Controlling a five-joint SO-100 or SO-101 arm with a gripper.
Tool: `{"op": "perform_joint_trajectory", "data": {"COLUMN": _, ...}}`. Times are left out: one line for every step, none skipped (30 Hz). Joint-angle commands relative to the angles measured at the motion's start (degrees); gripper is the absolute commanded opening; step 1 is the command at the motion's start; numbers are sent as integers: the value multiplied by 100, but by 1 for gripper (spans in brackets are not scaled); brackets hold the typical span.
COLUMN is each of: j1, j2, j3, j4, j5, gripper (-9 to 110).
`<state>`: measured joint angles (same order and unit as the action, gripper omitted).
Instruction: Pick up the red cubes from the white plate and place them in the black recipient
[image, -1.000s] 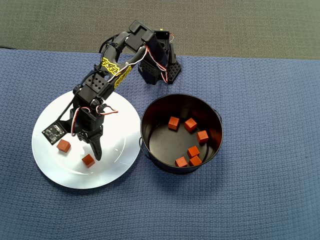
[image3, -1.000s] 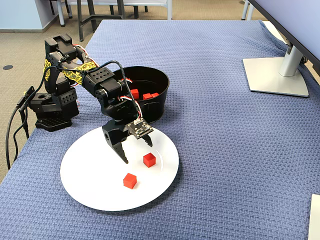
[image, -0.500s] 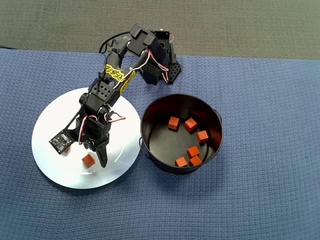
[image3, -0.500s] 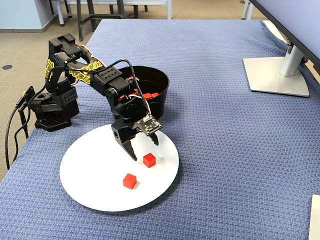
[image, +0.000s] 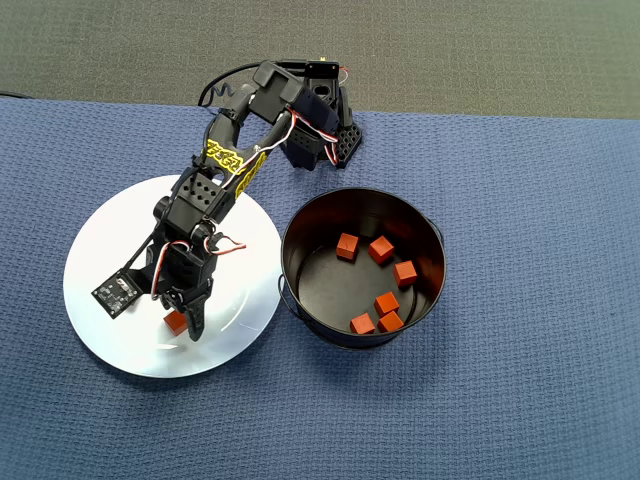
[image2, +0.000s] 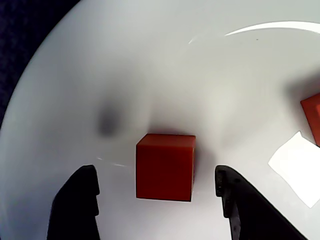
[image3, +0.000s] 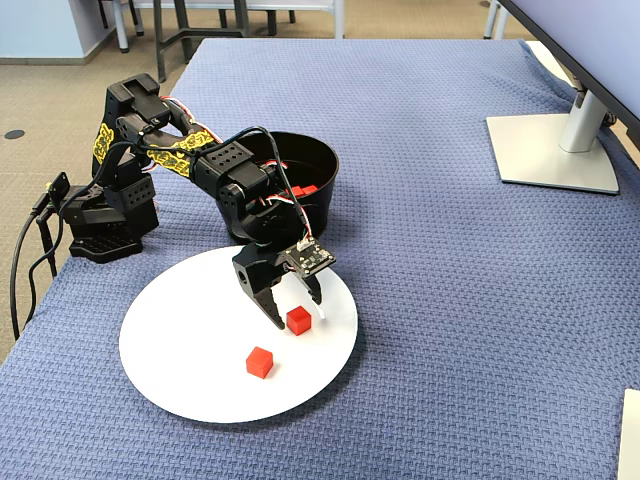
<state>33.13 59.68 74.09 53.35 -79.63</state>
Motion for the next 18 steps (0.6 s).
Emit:
{"op": "perform_joint_trajectory", "data": {"j1": -35, "j2": 79, "j3": -387, "j4": 18, "j5": 70, "gripper": 19}}
{"op": "perform_joint_trajectory", "data": {"j1": -35, "j2": 79, "j3": -387, "j4": 18, "j5": 79, "gripper": 19}}
{"op": "perform_joint_trajectory", "data": {"j1": -35, "j2": 79, "j3": -387, "j4": 26, "j5": 88, "gripper": 18}}
{"op": "perform_joint_trajectory", "data": {"j1": -35, "j2": 88, "j3": -387, "j4": 53, "j5": 88, "gripper": 18}}
{"op": "perform_joint_trajectory", "data": {"j1": -35, "j2": 97, "j3": -387, "j4": 70, "j5": 88, "gripper": 18}}
{"op": "perform_joint_trajectory", "data": {"j1": -35, "j2": 97, "j3": -387, "j4": 88, "j5": 70, "gripper": 18}}
{"op": "perform_joint_trajectory", "data": {"j1": -35, "j2": 97, "j3": -387, "j4": 105, "j5": 62, "gripper": 18}}
{"op": "perform_joint_trajectory", "data": {"j1": -26, "j2": 97, "j3": -387, "j4": 114, "j5": 44, "gripper": 18}}
{"op": "perform_joint_trajectory", "data": {"j1": -26, "j2": 88, "j3": -387, "j4": 123, "j5": 44, "gripper": 18}}
{"op": "perform_joint_trajectory", "data": {"j1": -26, "j2": 88, "j3": -387, "j4": 123, "j5": 44, "gripper": 12}}
{"op": "perform_joint_trajectory", "data": {"j1": -26, "j2": 79, "j3": -396, "j4": 114, "j5": 79, "gripper": 3}}
{"op": "perform_joint_trajectory", "data": {"j1": -26, "j2": 79, "j3": -413, "j4": 97, "j5": 105, "gripper": 0}}
{"op": "perform_joint_trajectory", "data": {"j1": -26, "j2": 79, "j3": -422, "j4": 114, "j5": 97, "gripper": 0}}
{"op": "perform_joint_trajectory", "data": {"j1": -26, "j2": 79, "j3": -431, "j4": 141, "j5": 79, "gripper": 0}}
{"op": "perform_joint_trajectory", "data": {"j1": -26, "j2": 88, "j3": -439, "j4": 141, "j5": 88, "gripper": 0}}
{"op": "perform_joint_trajectory", "data": {"j1": -18, "j2": 105, "j3": -457, "j4": 141, "j5": 88, "gripper": 0}}
{"op": "perform_joint_trajectory", "data": {"j1": 0, "j2": 123, "j3": -466, "j4": 141, "j5": 79, "gripper": 0}}
{"op": "perform_joint_trajectory", "data": {"j1": 26, "j2": 149, "j3": -475, "j4": 141, "j5": 79, "gripper": 0}}
